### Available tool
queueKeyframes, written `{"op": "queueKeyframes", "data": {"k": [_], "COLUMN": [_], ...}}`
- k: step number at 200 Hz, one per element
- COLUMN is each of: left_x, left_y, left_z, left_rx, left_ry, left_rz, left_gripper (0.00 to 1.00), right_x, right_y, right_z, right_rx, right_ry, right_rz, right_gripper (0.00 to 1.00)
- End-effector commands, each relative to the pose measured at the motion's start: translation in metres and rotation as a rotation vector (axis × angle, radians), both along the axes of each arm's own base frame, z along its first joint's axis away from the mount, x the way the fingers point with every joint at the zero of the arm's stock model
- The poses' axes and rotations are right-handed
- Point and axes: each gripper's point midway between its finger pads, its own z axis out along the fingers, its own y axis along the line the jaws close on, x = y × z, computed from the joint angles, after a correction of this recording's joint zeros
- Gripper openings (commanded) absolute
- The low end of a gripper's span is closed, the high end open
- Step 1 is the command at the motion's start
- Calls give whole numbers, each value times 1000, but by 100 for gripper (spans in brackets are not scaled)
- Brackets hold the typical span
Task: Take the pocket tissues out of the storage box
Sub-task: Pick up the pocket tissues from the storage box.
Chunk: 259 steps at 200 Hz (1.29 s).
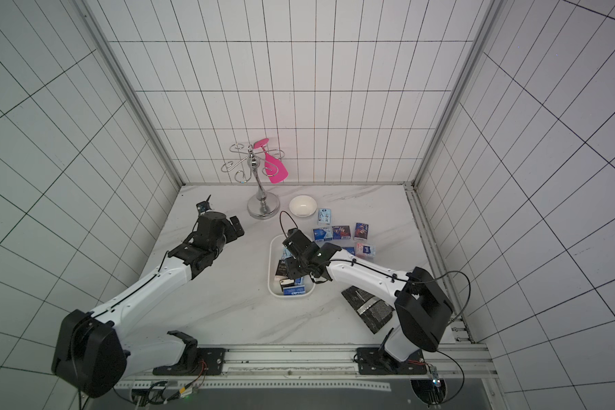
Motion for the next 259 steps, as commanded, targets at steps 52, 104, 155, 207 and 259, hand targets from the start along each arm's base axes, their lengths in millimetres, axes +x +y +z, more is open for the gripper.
{"op": "queueKeyframes", "data": {"k": [52, 104, 155, 207, 259], "left_x": [-1, -3, -3, -4, -4], "left_y": [-1, 3, 3, 4, 4], "left_z": [3, 5, 5, 5, 4], "left_rx": [-11, 1, -2, 5, 2], "left_ry": [-15, -22, -21, -23, -21], "left_rz": [2, 15, 13, 18, 18], "left_gripper": [99, 99, 98, 99, 99], "right_x": [5, 10, 16, 19, 20], "right_y": [9, 7, 12, 10, 7], "right_z": [-15, -32, -33, -43, -40], "right_rx": [-3, -30, -33, -70, -77], "right_ry": [-21, -6, -25, -10, -25], "right_rz": [-37, -61, -59, -63, -68], "right_gripper": [51, 48, 44, 41, 27]}}
